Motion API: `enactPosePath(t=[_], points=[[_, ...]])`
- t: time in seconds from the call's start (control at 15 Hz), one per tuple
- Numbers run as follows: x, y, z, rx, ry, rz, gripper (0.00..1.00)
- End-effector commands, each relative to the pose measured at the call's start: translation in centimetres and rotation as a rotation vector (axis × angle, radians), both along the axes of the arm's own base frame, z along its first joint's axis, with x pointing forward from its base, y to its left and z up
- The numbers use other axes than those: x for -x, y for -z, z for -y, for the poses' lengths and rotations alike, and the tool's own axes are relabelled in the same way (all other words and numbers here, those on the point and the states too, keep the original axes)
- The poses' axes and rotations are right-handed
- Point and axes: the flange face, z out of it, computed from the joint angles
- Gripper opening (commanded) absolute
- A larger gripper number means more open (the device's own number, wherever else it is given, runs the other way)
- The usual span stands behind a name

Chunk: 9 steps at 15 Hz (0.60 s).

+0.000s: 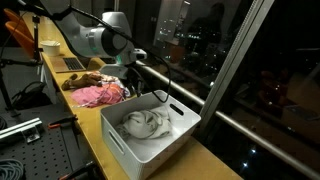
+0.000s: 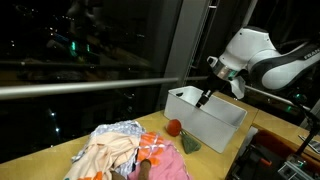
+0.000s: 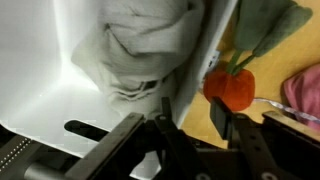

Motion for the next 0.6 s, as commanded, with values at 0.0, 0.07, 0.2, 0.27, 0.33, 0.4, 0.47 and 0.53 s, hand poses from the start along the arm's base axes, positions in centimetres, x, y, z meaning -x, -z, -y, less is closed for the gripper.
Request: enactPosePath(t=[0.0, 0.07, 0.2, 0.27, 0.33, 0.4, 0.47, 0.53], points=[[1.1, -3.4, -6.5, 0.01, -0.077, 0.069, 0.75], [1.4, -4.2, -8.8, 0.007, -0.11, 0.085, 0.84], [1.6, -4.4, -14.8, -0.027, -0.191, 0.113, 0.99], [1.5, -3.7, -17.9, -0.052, -0.229, 0.113, 1.0], [1.5, -3.0, -20.4, -0.071, -0.266, 0.116, 1.0], [1.4, -1.7, -23.0, -0.091, -0.304, 0.109, 1.0], [1.5, -0.6, -25.0, -0.104, -0.336, 0.101, 1.0], [1.4, 0.9, -26.7, -0.116, -0.365, 0.087, 1.0]])
